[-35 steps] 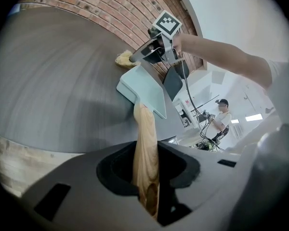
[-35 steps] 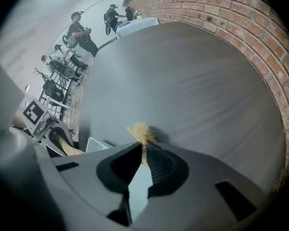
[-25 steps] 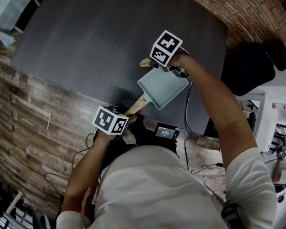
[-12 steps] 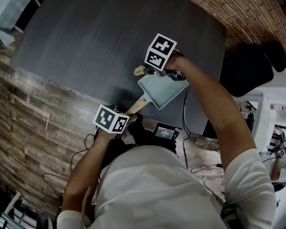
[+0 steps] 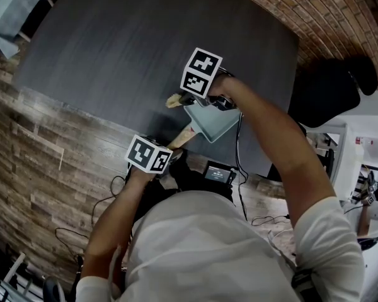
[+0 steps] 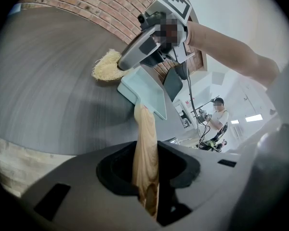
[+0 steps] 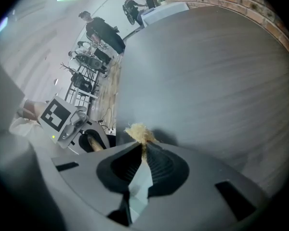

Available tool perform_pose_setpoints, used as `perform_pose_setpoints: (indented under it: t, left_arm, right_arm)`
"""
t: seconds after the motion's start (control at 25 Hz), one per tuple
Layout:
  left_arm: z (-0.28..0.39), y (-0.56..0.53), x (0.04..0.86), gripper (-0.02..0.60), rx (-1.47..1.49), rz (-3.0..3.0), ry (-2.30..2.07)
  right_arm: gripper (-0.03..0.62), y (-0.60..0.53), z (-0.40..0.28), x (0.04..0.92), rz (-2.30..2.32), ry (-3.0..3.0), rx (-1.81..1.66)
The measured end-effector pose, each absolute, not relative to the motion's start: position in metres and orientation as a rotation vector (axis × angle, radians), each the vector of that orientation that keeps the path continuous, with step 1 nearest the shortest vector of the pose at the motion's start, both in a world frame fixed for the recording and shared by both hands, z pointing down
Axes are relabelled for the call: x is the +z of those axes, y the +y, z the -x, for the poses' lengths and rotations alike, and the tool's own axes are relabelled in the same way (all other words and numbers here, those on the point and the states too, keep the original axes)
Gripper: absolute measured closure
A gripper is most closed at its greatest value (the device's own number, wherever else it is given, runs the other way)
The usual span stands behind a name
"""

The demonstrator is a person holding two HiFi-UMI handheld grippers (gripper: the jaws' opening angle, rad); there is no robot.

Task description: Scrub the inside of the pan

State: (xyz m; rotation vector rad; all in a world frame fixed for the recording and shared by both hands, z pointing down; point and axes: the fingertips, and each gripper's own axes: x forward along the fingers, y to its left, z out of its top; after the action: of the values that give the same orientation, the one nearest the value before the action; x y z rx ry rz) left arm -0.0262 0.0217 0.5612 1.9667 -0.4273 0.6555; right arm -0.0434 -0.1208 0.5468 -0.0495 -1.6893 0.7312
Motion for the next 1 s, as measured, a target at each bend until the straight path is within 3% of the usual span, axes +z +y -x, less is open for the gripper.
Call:
perform_pose_setpoints:
  t: [0.6, 1.0]
  left_arm:
    - [0.027, 0.02, 0.561, 0.465, 0.65, -1.975, -0.42]
    - [0.025, 0.021, 0.562, 0.465, 0.636, -1.963, -0.424]
  right_arm:
    - [0.557, -0.084, 0.099, 0.523, 0.109, -1.869, 0.772]
    - [0.557, -0.061, 0.063, 0.547, -0.006, -1.799, 0.758]
